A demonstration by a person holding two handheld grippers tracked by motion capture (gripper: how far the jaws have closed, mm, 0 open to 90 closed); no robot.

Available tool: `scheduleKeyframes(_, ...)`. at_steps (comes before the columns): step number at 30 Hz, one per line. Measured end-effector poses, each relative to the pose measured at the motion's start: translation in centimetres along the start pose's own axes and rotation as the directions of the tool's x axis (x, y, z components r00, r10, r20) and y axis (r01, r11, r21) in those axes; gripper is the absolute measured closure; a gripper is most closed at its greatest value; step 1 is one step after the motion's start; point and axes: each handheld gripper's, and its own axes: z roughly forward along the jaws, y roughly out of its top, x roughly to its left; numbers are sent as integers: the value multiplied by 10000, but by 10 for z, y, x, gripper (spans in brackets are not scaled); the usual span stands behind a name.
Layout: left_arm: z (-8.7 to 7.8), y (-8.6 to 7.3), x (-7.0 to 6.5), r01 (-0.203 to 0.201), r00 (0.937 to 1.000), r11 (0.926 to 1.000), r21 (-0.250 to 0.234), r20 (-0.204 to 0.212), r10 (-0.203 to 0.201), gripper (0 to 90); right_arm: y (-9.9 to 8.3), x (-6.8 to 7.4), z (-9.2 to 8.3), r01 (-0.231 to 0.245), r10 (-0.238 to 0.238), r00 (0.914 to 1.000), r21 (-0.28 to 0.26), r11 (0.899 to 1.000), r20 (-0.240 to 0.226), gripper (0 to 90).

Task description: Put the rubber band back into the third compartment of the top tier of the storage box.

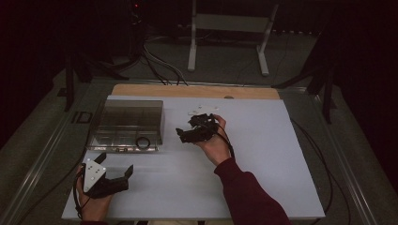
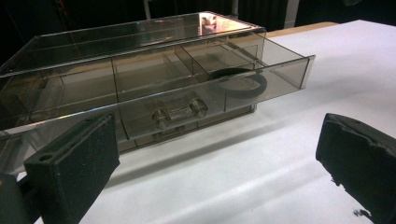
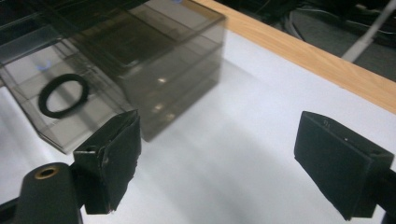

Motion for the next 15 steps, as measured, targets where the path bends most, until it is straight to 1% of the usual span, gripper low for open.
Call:
scheduleKeyframes(1,0,0,0,10,10000,10000,-13,4,-10,3,-2,-3,-3,-33,33,10000,-16,10000,91,135)
scheduleKeyframes(2,0,0,0,11,10000,10000,-15,-9,-11,3,-8,-11,-9,-126,128,9995,-81,9999,299,106)
scheduleKeyframes(5,0,0,0,38,10000,10000,-16,-24,-38,3,-16,-21,-17,-207,211,9979,-74,9998,609,62)
scheduleKeyframes(6,0,0,0,38,10000,10000,-16,-24,-38,3,-16,-21,-17,-207,211,9979,-74,9998,609,62)
scheduleKeyframes(7,0,0,0,34,10000,10000,-17,-27,-34,3,-18,-24,-20,-234,239,9973,-79,9997,690,48)
scheduleKeyframes(8,0,0,0,37,10000,10000,-18,-29,-38,3,-23,-28,-25,-271,276,9960,-73,9996,855,29)
scheduleKeyframes(10,0,0,0,38,10000,10000,-14,-32,-38,3,-30,-34,-31,-291,299,9940,-91,9995,1049,14)
scheduleKeyframes(11,0,0,0,37,10000,10000,-6,-27,-37,3,-33,-37,-34,-299,307,9935,-92,9995,1099,3)
scheduleKeyframes(12,0,0,0,37,10000,10000,-6,-27,-37,3,-33,-37,-34,-299,307,9935,-92,9995,1099,3)
scheduleKeyframes(15,1,0,0,46,10000,10000,0,-35,-46,3,-47,-47,-45,-364,375,9887,-100,9993,1455,1)
